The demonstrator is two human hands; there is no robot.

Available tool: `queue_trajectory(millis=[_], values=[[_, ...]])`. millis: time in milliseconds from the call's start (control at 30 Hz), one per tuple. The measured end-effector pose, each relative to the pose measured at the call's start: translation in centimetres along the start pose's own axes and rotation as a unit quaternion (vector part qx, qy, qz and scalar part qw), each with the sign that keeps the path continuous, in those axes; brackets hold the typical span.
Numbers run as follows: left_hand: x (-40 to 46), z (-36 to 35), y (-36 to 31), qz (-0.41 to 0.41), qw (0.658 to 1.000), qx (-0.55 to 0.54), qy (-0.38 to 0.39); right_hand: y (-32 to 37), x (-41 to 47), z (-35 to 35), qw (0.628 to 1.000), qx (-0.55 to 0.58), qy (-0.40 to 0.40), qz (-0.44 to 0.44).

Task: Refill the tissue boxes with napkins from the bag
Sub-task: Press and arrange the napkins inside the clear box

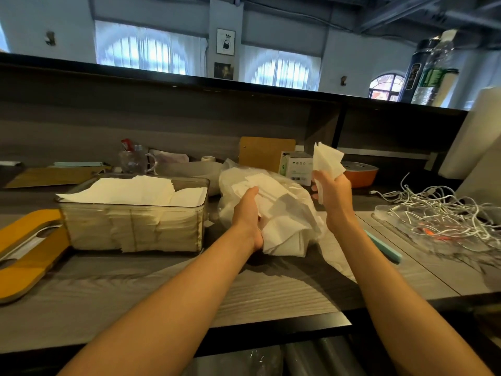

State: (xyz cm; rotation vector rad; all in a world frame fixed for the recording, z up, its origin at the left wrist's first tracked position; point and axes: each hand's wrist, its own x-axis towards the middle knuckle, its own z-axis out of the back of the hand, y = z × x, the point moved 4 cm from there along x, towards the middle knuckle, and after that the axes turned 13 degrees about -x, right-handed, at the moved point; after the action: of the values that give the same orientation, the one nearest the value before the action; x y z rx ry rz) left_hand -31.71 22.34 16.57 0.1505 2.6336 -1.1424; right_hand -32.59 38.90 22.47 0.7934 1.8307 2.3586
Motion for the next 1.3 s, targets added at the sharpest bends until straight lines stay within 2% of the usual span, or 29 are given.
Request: queue_trajectory(millis=[67,133,267,433,500,567,633,800,900,1000,1100,1200,1300], values=[[-0.1,-0.2,0.3,0.017,1.0,0.008,0.023,1.0,-0.5,-0.6,0.997,-0.016,0.048,0.064],[0.1,-0.3,0.5,0.016,0.999,0.012,0.041,1.2,-1.3,-1.8,0.985,-0.078,0.121,0.097],[-0.4,-0.8,0.7,0.013,0.997,0.033,0.073,0.2,-2.2,-3.3,0.942,-0.237,0.22,0.092],[-1.0,-0.9,0.4,-0.016,0.992,0.102,0.074,0.8,-2.9,-3.4,0.943,-0.192,0.258,0.082],[-1.1,-1.1,0.4,-0.028,0.989,0.124,0.081,0.3,-2.8,-3.5,0.961,-0.124,0.244,0.029],[-0.8,-1.2,0.6,-0.036,0.989,0.122,0.08,0.2,-2.3,-3.0,0.981,-0.078,0.178,-0.002],[-0.5,-1.2,0.7,-0.041,0.989,0.115,0.079,0.1,-1.7,-2.7,0.984,-0.108,0.14,0.038],[-0.3,-1.1,0.8,-0.035,0.99,0.097,0.093,0.0,-1.5,-2.4,0.984,-0.094,0.125,0.08],[-0.3,-1.2,0.9,-0.036,0.991,0.097,0.09,0.0,-1.4,-2.7,0.978,-0.108,0.162,0.075],[0.6,-0.4,0.7,-0.039,0.994,0.081,0.056,-0.1,-0.8,-2.5,0.978,-0.057,0.194,0.045],[1.5,0.6,0.0,-0.064,0.996,0.062,0.023,0.0,0.5,-0.5,0.994,-0.033,0.094,0.046],[2.0,1.1,-0.1,-0.096,0.993,0.06,0.01,-1.1,0.9,1.5,0.996,-0.067,0.041,0.033],[1.8,0.9,-0.1,-0.115,0.991,0.071,0.024,-2.8,0.2,2.9,0.989,-0.128,0.071,0.001]])
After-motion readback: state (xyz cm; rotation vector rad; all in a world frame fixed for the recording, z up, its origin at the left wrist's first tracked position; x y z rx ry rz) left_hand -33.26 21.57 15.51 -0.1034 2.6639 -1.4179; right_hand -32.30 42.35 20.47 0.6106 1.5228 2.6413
